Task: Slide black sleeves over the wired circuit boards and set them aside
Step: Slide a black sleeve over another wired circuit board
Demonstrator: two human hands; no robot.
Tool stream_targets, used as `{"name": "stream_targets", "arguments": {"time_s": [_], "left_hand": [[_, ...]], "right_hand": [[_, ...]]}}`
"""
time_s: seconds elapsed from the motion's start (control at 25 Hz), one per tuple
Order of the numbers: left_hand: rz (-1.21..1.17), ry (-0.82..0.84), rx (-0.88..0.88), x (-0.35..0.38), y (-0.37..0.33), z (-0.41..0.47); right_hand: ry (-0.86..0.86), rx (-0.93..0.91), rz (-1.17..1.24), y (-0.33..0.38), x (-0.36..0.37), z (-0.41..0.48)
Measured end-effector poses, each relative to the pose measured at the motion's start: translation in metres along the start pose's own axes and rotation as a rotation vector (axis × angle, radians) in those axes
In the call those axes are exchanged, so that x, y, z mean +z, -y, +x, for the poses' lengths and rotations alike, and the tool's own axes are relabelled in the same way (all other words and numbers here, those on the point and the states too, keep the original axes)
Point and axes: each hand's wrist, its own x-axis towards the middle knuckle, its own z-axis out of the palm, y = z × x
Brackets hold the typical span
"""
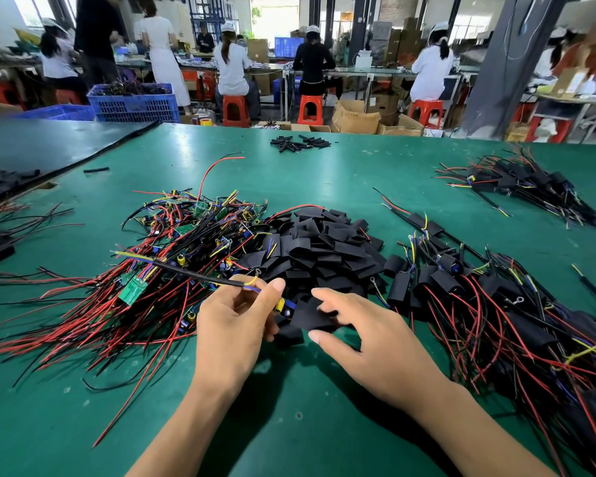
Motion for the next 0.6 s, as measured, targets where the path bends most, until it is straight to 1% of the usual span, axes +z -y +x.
{"name": "stream_targets", "arguments": {"time_s": [0.12,0.24,0.48,0.6], "left_hand": [[0.011,-0.006,-0.001,0.0005,-0.0005,-0.0013],[0.023,0.030,-0.016,0.0015,-0.0020,-0.0037],[0.110,0.052,0.007,0.0045,0.0022,-0.0054],[0.101,0.126,-0.032,0.0025,0.0054,-0.0042]], "right_hand": [[0.026,0.042,0.038,0.0001,0.0010,0.0003],[0.022,0.080,0.080,0.0002,0.0006,0.0001],[-0.021,0.060,0.110,0.0060,0.0033,-0.0018],[-0.052,0.084,0.134,0.0049,0.0050,-0.0007]]}}
